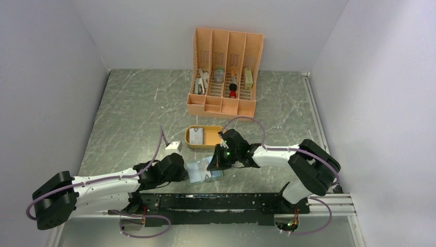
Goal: Put the credit cards into the card holder
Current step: Insert the credit card into the card holder.
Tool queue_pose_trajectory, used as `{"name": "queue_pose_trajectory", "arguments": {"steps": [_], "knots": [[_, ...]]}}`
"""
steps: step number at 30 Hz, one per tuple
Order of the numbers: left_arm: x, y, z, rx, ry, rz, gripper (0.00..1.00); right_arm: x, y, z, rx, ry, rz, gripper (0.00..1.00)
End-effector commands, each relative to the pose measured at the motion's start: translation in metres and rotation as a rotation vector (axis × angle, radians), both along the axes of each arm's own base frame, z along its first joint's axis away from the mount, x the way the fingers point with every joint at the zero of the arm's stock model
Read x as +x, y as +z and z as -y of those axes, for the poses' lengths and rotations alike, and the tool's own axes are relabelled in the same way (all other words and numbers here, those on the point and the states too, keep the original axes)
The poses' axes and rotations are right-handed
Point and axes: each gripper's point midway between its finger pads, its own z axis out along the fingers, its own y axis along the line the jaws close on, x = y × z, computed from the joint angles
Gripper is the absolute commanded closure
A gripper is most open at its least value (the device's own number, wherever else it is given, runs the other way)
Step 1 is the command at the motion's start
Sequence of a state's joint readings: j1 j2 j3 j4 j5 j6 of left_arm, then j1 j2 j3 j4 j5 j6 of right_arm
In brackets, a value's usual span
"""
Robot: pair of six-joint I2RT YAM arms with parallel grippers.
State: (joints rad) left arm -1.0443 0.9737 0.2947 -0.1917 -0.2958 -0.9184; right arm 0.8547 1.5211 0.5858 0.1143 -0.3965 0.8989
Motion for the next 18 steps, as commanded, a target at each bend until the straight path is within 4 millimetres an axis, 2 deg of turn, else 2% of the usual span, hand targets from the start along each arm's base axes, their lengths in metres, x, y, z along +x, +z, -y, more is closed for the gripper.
{"name": "queue_pose_trajectory", "arguments": {"steps": [1,9,18], "knots": [[-0.003,-0.009,-0.005,0.031,0.004,-0.017,0.94,0.001,-0.008,0.002,-0.020,-0.026,0.011,1.00],[-0.004,-0.012,-0.004,0.027,-0.001,-0.023,0.95,-0.003,-0.009,-0.005,-0.013,-0.010,0.006,1.00],[-0.006,-0.014,-0.003,0.014,-0.003,-0.031,0.95,-0.013,-0.022,-0.006,-0.053,0.016,-0.018,1.00]]}}
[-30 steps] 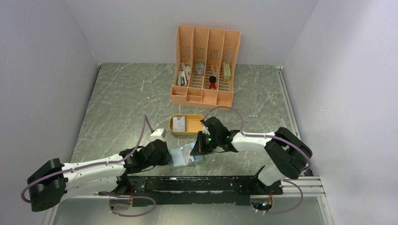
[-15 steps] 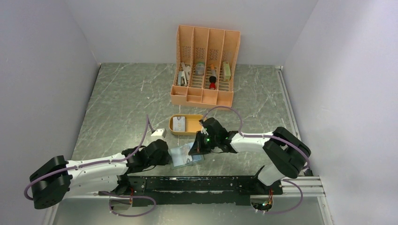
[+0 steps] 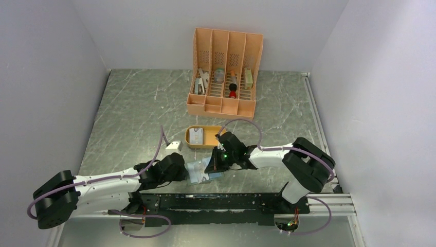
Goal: Put the credit cards into the card holder
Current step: Insert the credit card into the card holder.
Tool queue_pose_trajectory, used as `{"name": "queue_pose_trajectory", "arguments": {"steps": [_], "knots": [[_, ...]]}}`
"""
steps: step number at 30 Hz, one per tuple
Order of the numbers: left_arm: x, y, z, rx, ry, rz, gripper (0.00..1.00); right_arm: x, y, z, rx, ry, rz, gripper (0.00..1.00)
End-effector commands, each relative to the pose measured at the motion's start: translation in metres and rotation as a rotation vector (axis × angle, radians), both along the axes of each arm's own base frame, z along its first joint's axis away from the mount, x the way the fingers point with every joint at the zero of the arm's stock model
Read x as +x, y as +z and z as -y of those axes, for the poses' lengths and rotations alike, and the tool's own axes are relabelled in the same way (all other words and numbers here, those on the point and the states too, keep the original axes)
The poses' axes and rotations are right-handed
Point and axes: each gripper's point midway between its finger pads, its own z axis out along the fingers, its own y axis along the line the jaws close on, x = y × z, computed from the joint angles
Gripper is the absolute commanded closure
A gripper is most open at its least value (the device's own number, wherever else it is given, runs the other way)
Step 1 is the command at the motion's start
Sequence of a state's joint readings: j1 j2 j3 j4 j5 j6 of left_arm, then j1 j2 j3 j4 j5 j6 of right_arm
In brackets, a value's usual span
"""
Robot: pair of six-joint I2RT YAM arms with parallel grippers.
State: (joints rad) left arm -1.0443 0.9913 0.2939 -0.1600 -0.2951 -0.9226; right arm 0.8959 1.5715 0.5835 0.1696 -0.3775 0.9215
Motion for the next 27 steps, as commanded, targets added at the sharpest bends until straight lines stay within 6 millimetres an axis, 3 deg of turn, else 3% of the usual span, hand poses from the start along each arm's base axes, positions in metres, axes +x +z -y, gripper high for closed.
{"name": "queue_pose_trajectory", "arguments": {"steps": [1,10,27], "knots": [[-0.008,-0.014,-0.008,0.028,-0.005,-0.035,0.95,-0.006,-0.012,0.004,-0.050,0.004,-0.013,1.00],[-0.009,-0.014,-0.006,0.020,-0.012,-0.038,0.95,-0.003,-0.010,0.000,-0.052,-0.036,-0.005,1.00],[-0.011,-0.014,-0.003,0.007,-0.024,-0.043,0.95,0.007,-0.011,0.012,-0.067,-0.166,0.011,1.00]]}}
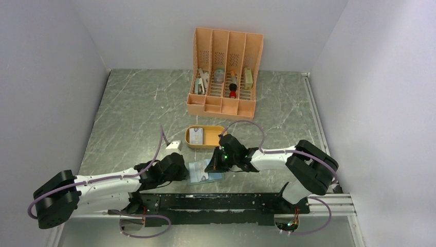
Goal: Put the credit cards into the card holder
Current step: Insert the credit card into the card holder.
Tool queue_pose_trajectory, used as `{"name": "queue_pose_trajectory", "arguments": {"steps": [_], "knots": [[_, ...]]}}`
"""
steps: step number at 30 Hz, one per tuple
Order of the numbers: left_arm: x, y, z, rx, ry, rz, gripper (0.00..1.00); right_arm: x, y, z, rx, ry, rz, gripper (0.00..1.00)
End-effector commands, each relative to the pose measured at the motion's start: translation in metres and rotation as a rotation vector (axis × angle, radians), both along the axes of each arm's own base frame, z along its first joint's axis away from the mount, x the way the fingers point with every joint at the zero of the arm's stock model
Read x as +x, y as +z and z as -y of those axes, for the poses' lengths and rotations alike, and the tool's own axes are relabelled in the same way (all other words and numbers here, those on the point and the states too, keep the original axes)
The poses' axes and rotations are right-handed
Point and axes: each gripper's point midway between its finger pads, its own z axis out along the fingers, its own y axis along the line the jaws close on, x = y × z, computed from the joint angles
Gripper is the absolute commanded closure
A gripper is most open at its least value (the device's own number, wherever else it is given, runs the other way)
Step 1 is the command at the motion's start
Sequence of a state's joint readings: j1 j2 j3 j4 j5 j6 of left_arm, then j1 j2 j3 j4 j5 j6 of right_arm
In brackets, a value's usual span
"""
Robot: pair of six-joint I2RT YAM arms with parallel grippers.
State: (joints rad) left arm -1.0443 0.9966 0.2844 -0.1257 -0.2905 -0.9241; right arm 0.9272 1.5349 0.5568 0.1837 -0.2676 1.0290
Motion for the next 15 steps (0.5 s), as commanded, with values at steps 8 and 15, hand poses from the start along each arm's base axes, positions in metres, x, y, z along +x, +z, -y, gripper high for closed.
{"name": "queue_pose_trajectory", "arguments": {"steps": [8,15], "knots": [[-0.015,-0.018,-0.003,0.003,-0.030,-0.063,0.95,0.003,-0.015,0.009,-0.049,-0.051,-0.001,1.00],[-0.014,-0.018,-0.003,0.001,-0.028,-0.064,0.95,-0.004,-0.017,-0.001,-0.050,0.001,0.003,1.00]]}}
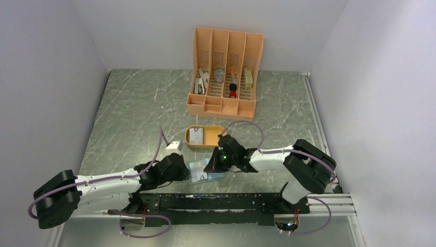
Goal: Put the credit cards into the card holder
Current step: Insert the credit card into the card holder.
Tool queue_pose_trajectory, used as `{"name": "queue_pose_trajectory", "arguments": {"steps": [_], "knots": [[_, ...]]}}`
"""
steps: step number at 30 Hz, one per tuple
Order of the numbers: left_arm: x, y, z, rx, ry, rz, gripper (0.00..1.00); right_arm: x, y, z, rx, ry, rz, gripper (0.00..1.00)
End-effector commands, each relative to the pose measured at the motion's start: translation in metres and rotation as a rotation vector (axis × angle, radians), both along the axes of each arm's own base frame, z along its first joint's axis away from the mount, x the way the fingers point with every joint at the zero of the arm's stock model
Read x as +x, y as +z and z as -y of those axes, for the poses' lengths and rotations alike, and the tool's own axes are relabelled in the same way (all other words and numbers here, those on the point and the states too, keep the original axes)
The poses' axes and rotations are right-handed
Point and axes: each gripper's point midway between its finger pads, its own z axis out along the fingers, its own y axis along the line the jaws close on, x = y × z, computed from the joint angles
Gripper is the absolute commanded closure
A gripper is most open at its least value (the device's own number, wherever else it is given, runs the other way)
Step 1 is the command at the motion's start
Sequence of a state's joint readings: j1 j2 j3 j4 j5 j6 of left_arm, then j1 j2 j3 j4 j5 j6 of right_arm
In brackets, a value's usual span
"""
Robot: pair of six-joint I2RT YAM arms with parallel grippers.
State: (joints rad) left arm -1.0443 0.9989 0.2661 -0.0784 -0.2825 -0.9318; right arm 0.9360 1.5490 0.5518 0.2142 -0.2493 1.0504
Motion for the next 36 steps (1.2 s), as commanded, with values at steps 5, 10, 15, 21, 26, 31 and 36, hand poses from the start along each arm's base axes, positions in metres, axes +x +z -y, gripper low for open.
{"name": "queue_pose_trajectory", "arguments": {"steps": [5,10,15,21,26,31,36], "knots": [[-0.013,-0.017,-0.006,0.039,-0.028,-0.061,0.95,-0.008,-0.013,0.000,-0.061,0.051,0.019,1.00],[-0.013,-0.018,-0.006,0.041,-0.030,-0.061,0.95,-0.008,-0.012,-0.002,-0.062,0.074,0.031,1.00],[-0.013,-0.018,-0.005,0.038,-0.031,-0.063,0.95,-0.010,-0.011,-0.007,-0.056,0.094,0.027,1.00],[-0.012,-0.017,-0.007,0.047,-0.024,-0.057,0.95,-0.009,-0.005,-0.005,-0.066,0.085,0.036,0.92],[-0.012,-0.017,-0.009,0.046,-0.020,-0.057,0.95,-0.007,0.000,-0.004,-0.066,0.080,0.041,0.76],[-0.012,-0.016,-0.009,0.045,-0.019,-0.054,0.95,-0.006,0.003,-0.003,-0.065,0.070,0.043,0.64],[-0.012,-0.016,-0.010,0.045,-0.019,-0.054,0.95,-0.007,0.004,-0.005,-0.048,0.077,0.042,0.60]]}}
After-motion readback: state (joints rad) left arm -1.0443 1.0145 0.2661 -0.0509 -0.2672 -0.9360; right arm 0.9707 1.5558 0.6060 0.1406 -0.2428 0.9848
